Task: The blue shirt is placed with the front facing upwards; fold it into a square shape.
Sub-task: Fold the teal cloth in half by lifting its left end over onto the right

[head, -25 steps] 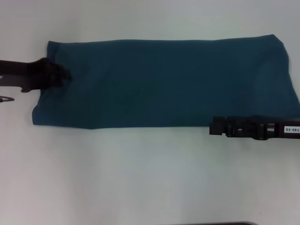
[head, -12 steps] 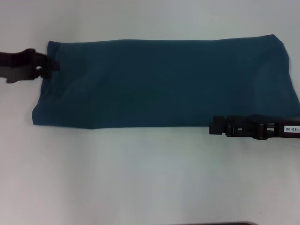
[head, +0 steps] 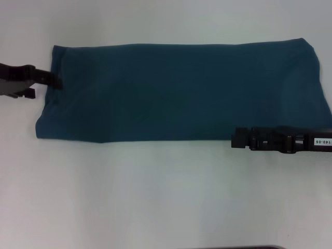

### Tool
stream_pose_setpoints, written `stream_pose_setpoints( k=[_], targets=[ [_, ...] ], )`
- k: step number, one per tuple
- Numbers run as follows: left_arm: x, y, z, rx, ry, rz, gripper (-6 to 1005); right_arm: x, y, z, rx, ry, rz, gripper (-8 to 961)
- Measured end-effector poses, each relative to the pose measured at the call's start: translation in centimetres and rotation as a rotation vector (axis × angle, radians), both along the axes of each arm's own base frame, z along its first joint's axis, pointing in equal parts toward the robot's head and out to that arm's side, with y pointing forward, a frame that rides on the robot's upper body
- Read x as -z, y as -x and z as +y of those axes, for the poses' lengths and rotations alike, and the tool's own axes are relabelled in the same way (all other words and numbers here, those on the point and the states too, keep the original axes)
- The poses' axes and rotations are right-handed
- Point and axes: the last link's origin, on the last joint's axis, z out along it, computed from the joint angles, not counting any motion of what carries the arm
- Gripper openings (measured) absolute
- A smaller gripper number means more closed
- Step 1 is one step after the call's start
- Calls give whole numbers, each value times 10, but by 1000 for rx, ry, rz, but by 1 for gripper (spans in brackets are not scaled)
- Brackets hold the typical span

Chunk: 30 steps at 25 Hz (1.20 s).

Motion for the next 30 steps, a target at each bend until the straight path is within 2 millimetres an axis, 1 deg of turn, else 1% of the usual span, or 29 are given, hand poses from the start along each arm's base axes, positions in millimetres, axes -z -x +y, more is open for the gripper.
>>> stream_pose_setpoints(
  k=[4,19,30],
  targets=[
    [5,0,3,-19,-30,-9,880,0,0,0,0,0,-1,913],
    [17,9,2,-101,-75,-28,879,0,0,0,2,-1,-2,913],
    [21,7,2,-103,-71,-40,880,0,-1,-1,4,-1,-1,913]
  ],
)
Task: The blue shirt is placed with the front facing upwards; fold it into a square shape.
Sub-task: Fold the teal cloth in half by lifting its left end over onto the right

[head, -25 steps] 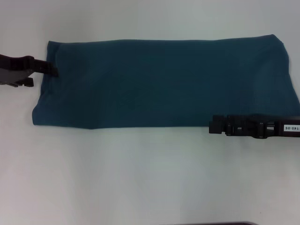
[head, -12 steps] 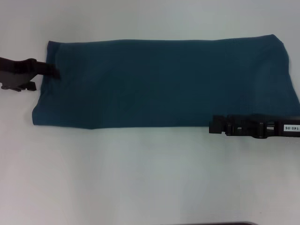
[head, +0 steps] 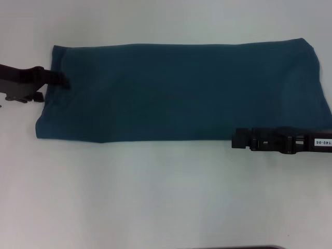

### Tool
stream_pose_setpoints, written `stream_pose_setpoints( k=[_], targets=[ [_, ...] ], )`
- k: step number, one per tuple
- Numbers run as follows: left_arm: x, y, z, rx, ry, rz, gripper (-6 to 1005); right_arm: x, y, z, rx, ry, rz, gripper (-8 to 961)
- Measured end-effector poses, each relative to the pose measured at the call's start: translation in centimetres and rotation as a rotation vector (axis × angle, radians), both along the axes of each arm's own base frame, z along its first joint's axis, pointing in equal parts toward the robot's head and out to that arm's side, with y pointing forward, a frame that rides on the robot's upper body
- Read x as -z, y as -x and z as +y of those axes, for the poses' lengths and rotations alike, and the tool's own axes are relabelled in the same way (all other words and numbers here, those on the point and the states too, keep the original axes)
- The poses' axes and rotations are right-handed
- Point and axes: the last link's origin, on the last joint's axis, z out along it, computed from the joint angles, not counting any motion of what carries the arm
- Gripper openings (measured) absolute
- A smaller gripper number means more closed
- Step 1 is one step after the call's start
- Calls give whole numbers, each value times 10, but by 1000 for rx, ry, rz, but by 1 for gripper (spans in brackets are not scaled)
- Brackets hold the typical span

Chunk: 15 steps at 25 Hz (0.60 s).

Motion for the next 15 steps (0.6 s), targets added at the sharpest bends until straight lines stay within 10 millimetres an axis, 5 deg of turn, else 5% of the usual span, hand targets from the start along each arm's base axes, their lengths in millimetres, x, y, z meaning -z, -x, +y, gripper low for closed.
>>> stream_pose_setpoints(
  k=[15],
  targets=[
    [10,-11,-4,14,40,-50,878,0,0,0,2,0,0,913]
  ],
)
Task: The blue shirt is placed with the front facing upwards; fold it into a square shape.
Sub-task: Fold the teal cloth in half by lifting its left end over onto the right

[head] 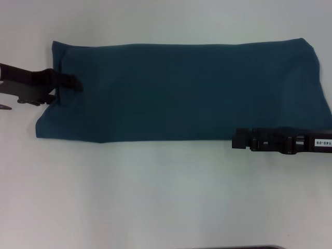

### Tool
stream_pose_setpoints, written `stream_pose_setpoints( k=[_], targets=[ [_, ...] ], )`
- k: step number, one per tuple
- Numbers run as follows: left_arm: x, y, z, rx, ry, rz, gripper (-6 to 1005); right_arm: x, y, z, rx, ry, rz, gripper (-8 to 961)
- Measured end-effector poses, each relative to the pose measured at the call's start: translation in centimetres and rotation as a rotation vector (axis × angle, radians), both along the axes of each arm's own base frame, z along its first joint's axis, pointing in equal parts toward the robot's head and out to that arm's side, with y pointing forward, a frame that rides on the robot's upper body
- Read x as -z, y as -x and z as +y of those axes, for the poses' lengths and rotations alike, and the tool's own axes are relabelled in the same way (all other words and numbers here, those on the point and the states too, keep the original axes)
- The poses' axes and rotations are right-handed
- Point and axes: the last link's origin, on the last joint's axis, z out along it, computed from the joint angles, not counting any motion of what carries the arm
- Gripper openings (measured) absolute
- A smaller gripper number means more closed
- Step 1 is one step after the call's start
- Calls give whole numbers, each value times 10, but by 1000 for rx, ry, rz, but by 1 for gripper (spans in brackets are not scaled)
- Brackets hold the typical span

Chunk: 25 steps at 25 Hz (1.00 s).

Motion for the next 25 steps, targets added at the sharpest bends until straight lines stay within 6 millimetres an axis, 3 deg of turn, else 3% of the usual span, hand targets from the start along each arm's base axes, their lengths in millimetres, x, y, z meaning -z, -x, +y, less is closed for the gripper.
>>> stream_pose_setpoints(
  k=[7,25],
  targets=[
    [-4,-4,0,9,-7,-20,878,0,0,0,-1,0,0,913],
    [-11,12,0,-22,-48,63,875,0,1,1,-1,1,0,912]
  ],
)
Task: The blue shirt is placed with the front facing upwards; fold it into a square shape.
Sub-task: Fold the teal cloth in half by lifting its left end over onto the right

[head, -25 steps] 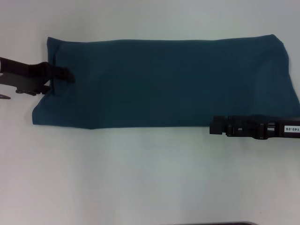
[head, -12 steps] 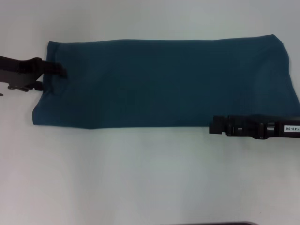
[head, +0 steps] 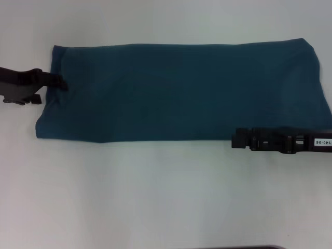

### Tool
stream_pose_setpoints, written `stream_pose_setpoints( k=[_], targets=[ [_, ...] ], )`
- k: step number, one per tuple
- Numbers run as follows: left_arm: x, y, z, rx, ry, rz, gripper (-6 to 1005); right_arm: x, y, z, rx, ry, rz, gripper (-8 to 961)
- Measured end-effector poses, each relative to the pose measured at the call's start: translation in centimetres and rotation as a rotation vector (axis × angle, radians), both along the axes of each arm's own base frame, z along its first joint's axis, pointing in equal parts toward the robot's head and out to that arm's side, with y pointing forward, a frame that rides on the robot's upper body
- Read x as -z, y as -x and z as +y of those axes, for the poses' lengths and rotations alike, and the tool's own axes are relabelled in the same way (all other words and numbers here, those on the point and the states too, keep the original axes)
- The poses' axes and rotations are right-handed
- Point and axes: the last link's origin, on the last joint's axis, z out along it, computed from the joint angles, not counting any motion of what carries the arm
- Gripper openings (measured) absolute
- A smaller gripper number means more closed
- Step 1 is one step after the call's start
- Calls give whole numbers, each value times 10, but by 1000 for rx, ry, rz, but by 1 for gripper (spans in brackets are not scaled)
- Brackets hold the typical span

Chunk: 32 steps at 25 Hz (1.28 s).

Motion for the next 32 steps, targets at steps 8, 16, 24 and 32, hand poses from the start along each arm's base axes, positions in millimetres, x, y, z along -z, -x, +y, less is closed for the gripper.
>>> stream_pose_setpoints(
  k=[8,16,24,32],
  targets=[
    [1,1,0,-8,0,3,874,0,0,0,-1,0,0,913],
    [10,-10,-4,3,42,-50,875,0,1,1,-1,0,0,913],
    [19,-30,-6,49,96,-134,876,-1,0,1,0,-1,-2,914],
    [19,-35,-5,69,138,-122,875,-1,-1,0,4,-2,-4,913]
  ],
)
